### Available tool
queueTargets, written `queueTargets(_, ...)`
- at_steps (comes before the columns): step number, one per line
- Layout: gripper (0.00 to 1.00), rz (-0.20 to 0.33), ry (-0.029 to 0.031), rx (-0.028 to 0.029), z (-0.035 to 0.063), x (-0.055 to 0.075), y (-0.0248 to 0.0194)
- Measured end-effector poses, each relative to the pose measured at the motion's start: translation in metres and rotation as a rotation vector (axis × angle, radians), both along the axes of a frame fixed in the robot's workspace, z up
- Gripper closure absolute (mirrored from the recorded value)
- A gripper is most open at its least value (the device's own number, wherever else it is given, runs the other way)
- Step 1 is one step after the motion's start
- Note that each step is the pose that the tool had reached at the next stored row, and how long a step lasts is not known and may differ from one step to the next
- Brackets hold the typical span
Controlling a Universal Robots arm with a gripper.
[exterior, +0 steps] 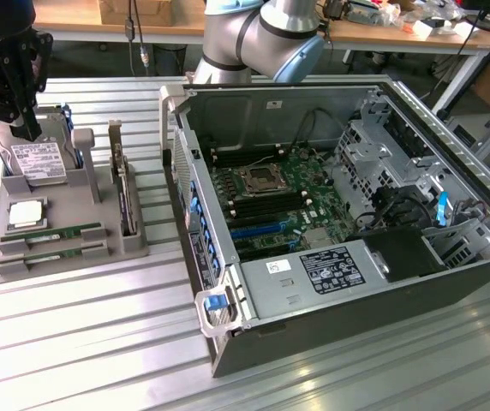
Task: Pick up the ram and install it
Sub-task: 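Pick up the ram and move it above insertion slot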
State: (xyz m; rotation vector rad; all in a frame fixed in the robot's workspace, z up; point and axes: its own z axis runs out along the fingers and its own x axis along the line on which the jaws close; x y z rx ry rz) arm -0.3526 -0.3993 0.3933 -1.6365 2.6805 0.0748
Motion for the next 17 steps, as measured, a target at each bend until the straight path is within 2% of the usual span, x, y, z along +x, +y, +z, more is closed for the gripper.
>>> queueTargets(4,0.89,0.052,0.0,0.0,0.0,0.0,0.0)
queueTargets(6,0.89,0.106,0.0,0.0,0.0,0.0,0.0)
queueTargets(13,0.89,0.225,0.0,0.0,0.0,0.0,0.0)
queueTargets(16,0.89,0.292,-0.0001,0.0,0.0,0.0,0.0)
queueTargets(17,0.89,0.331,0.0,0.0,0.0,0.0,0.0)
